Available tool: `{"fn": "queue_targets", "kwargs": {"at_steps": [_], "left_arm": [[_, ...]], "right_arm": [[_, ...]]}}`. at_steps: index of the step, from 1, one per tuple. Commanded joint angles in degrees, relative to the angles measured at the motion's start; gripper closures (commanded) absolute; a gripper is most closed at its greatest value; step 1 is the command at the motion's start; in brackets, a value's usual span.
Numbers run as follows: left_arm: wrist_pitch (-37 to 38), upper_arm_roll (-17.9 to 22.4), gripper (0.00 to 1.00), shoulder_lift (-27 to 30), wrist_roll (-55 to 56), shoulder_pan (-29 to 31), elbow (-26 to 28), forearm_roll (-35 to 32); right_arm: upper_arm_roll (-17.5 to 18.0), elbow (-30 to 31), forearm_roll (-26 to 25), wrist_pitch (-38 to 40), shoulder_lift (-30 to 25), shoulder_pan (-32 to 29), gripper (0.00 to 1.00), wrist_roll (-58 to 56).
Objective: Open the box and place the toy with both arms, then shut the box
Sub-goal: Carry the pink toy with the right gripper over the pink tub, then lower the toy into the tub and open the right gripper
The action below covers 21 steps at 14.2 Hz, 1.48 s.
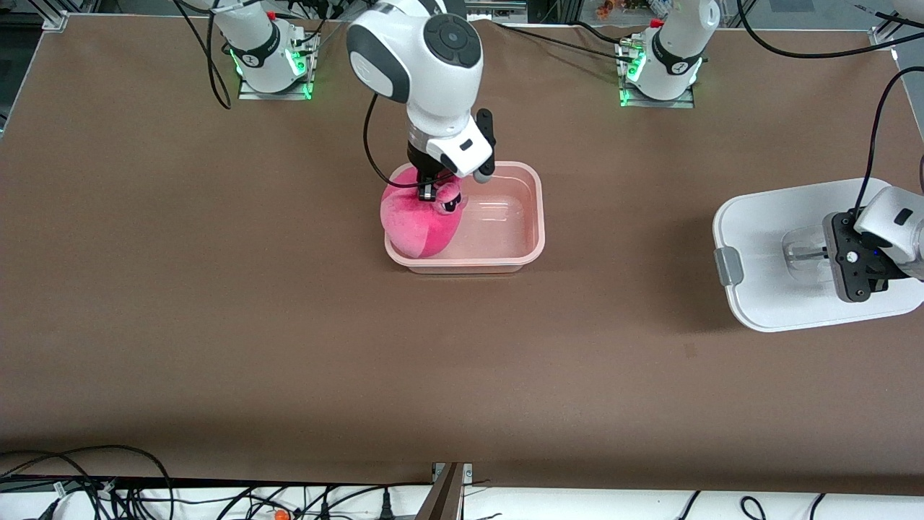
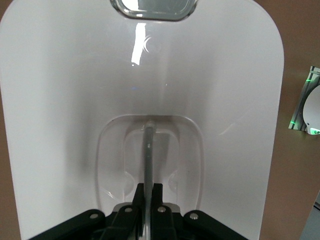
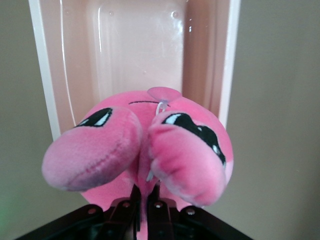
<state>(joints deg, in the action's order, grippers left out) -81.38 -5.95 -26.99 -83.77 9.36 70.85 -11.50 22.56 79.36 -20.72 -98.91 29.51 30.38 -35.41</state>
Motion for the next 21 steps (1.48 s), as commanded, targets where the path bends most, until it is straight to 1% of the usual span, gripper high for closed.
{"fn": "queue_targets", "kwargs": {"at_steps": [1, 3, 5, 6, 7, 8, 9, 10, 13, 15, 17, 18, 19, 20, 21], "left_arm": [[-0.18, -0.03, 1.00, 0.62, -1.31, -0.04, 0.16, -1.07], [-0.18, -0.03, 1.00, 0.71, -1.31, -0.04, 0.16, -1.07], [-0.18, -0.03, 1.00, 0.62, -1.31, -0.04, 0.16, -1.07], [-0.18, -0.03, 1.00, 0.71, -1.31, -0.04, 0.16, -1.07], [-0.18, -0.03, 1.00, 0.71, -1.31, -0.21, 0.16, -1.07], [-0.18, -0.03, 1.00, 0.71, -1.22, -0.22, 0.16, -1.07], [-0.18, -0.03, 1.00, 0.71, -1.22, -0.22, 0.16, -1.07], [-0.18, -0.03, 1.00, 0.71, -1.31, -0.13, 0.16, -1.07], [-0.18, -0.03, 1.00, 0.71, -1.22, -0.22, 0.16, -1.07], [-0.18, -0.12, 1.00, 0.71, -1.22, -0.30, 0.16, -1.07], [-0.18, -0.21, 1.00, 0.88, -1.22, -0.48, 0.16, 0.06], [-0.18, -0.38, 1.00, 0.88, -1.22, -0.83, 0.16, 0.85], [-0.18, -0.82, 1.00, 0.97, -0.78, -1.70, 0.08, 1.38], [-0.18, -1.08, 1.00, 1.06, -0.60, -2.75, 0.08, 1.39], [-0.09, -1.43, 1.00, 1.06, -0.69, -4.16, 0.08, 1.39]], "right_arm": [[-0.41, -2.80, -2.30, 0.48, 3.79, 1.61, 1.00, 1.31], [-0.41, -3.15, -3.80, 0.04, 6.16, 3.01, 1.00, 4.36], [-0.41, -3.15, -6.87, -1.36, 8.80, 4.68, 1.00, 8.06], [-0.50, -3.15, -7.58, -2.24, 10.03, 5.21, 1.00, 10.51], [-0.85, -3.15, -8.11, -3.55, 11.35, 5.39, 0.68, 12.54], [-0.94, -3.07, -8.28, -5.57, 12.49, 5.65, 0.02, 12.91], [-1.46, -3.15, -8.72, -6.89, 13.37, 6.35, 0.00, 13.78], [-2.43, -3.15, -8.99, -8.65, 14.17, 7.06, 0.00, 16.23], [-2.44, -3.33, -8.90, -15.68, 14.79, 7.68, 0.00, 25.54], [-2.44, -4.55, -8.47, -16.92, 14.35, 7.24, 0.00, 28.46], [-2.61, -6.66, -8.03, -16.14, 13.13, 6.10, 0.00, 30.31], [-2.52, -6.67, -6.54, -16.05, 11.21, 4.09, 0.00, 30.31], [-2.78, -6.76, -3.83, -16.05, 8.66, 1.64, 0.00, 30.32], [-3.22, -6.93, -0.76, -16.31, 6.55, -3.00, 0.00, 30.23], [-2.62, -6.93, 2.75, -16.05, 4.61, -7.92, 0.00, 30.05]]}}
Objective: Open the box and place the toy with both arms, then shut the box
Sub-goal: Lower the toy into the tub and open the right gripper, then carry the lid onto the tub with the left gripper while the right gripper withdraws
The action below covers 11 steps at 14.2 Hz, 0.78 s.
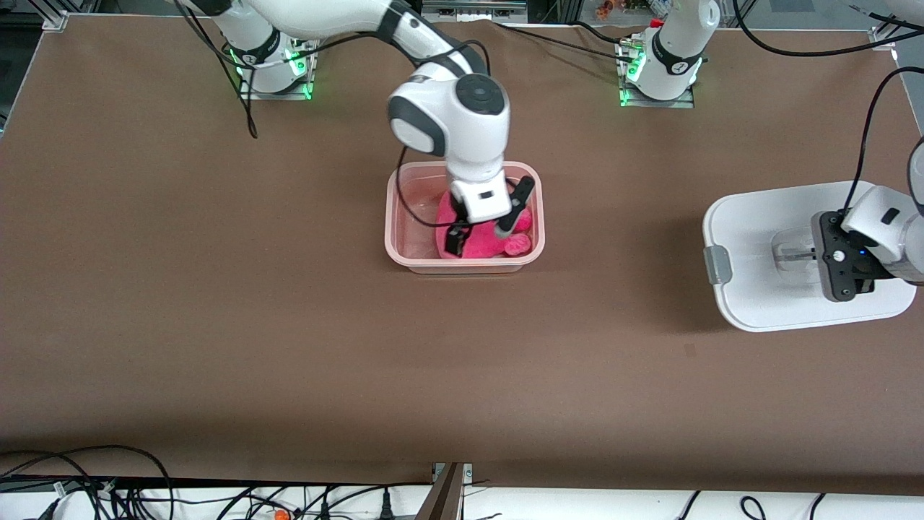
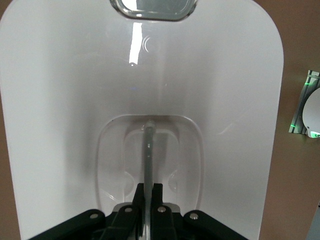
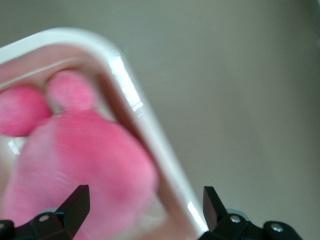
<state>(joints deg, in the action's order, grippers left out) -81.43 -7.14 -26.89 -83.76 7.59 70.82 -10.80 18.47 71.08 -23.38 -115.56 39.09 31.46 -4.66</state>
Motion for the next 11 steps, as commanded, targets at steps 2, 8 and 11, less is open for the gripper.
{"fn": "queue_targets", "kwargs": {"at_steps": [2, 8, 11], "left_arm": [[-0.04, -0.33, 1.00, 0.96, -0.53, -6.42, 0.19, 2.00], [-2.66, -0.33, 1.00, -0.35, 15.23, -26.89, 0.20, 6.32], [-6.97, -0.24, 1.00, -1.58, 28.27, -35.78, 0.37, 6.67]], "right_arm": [[-0.44, 2.66, 10.62, 3.73, -11.47, -13.25, 0.00, -1.05], [-10.38, 3.10, 20.11, 20.87, -21.86, -14.67, 0.00, 9.83], [-11.71, 10.27, 23.29, 24.76, -30.09, -20.63, 0.00, 10.03]]}}
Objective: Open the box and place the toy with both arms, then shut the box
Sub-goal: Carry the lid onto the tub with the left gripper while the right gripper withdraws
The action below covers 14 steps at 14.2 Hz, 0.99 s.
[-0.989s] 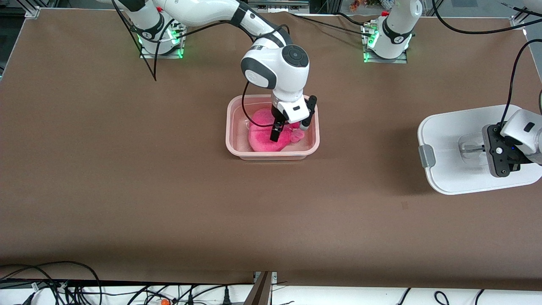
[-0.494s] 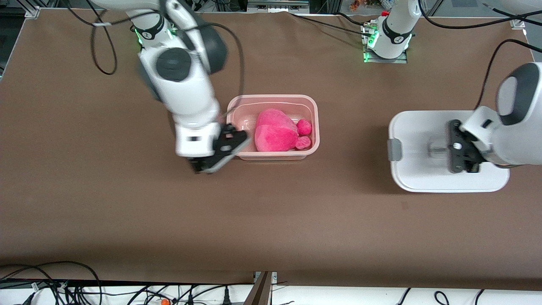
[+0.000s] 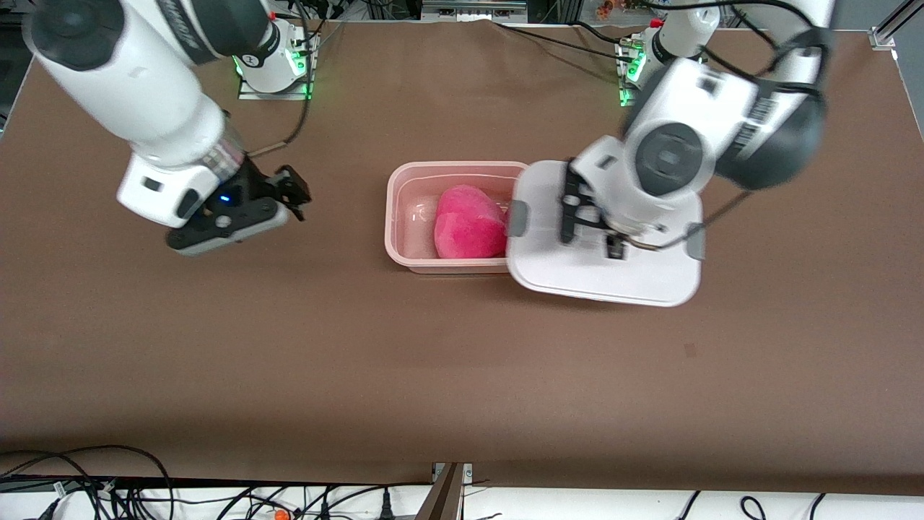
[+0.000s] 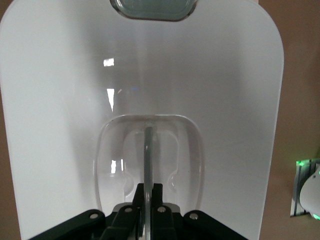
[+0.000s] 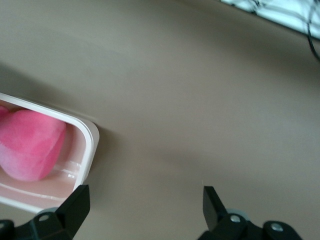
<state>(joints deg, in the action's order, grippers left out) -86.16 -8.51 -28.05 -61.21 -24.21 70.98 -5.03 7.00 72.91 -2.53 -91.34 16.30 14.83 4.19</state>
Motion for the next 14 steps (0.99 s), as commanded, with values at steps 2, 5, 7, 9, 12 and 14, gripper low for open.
{"fn": "queue_targets", "kwargs": {"at_steps": [2, 5, 7, 9, 12, 14], "left_arm": [[-7.59, 1.12, 1.00, -1.56, 7.95, -7.15, 1.08, 1.86], [-12.70, 1.12, 1.00, -2.62, 15.66, -12.24, 3.02, 2.40], [-13.94, 1.12, 1.00, -3.76, 18.67, -14.19, 3.89, 2.39], [-17.62, 1.12, 1.00, -4.38, 19.11, -15.42, 6.26, 2.40], [-20.80, 1.21, 1.00, -6.48, 23.85, -18.49, 6.89, 1.34], [-21.50, 1.21, 1.00, -6.93, 25.17, -19.11, 6.89, 1.34]], "right_arm": [[-2.41, 14.61, 2.44, 0.63, -13.29, -5.51, 0.00, 0.56], [-6.45, 20.95, 2.44, 0.55, -18.75, -5.52, 0.00, 0.47], [-8.13, 21.49, 2.44, 0.55, -18.59, -5.52, 0.00, 0.38], [-8.67, 21.23, 2.44, 0.03, -18.06, -5.52, 0.00, -0.06], [-8.93, 20.61, 2.00, 0.20, -17.79, -5.60, 0.00, -0.23], [-9.02, 19.21, 1.39, 0.29, -17.27, -5.34, 0.00, -0.32]]}}
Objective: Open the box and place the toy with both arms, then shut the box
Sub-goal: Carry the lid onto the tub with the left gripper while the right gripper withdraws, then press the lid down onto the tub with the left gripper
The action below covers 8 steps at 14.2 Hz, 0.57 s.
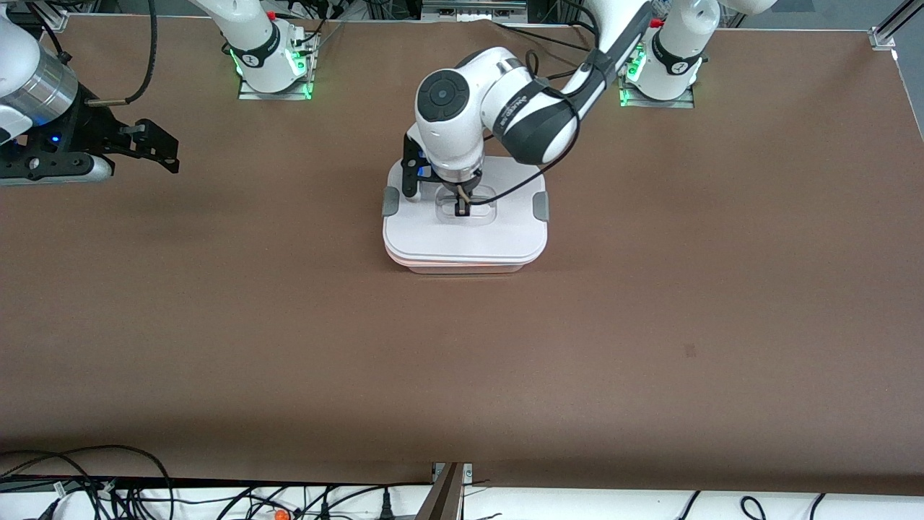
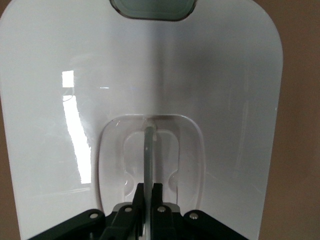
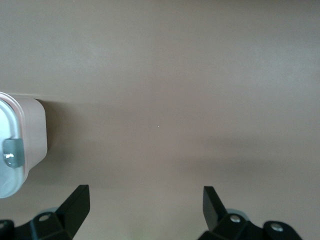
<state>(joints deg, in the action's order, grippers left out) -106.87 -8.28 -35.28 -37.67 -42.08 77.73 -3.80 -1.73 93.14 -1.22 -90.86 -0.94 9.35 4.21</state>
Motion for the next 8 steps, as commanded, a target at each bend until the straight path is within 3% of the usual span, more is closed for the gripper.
{"fn": "queue_targets", "kwargs": {"at_steps": [1, 8], "left_arm": [[-0.80, 0.98, 1.00, 0.12, 1.81, -1.16, 0.14, -0.15], [-0.89, 1.42, 1.00, -0.76, 1.90, -1.07, -0.13, -1.03]], "right_arm": [[-0.29, -1.81, -0.01, -0.20, 0.23, 0.15, 0.00, -0.26], [-0.29, -2.70, 0.87, -0.90, 1.55, 0.06, 0.00, 0.80]]}}
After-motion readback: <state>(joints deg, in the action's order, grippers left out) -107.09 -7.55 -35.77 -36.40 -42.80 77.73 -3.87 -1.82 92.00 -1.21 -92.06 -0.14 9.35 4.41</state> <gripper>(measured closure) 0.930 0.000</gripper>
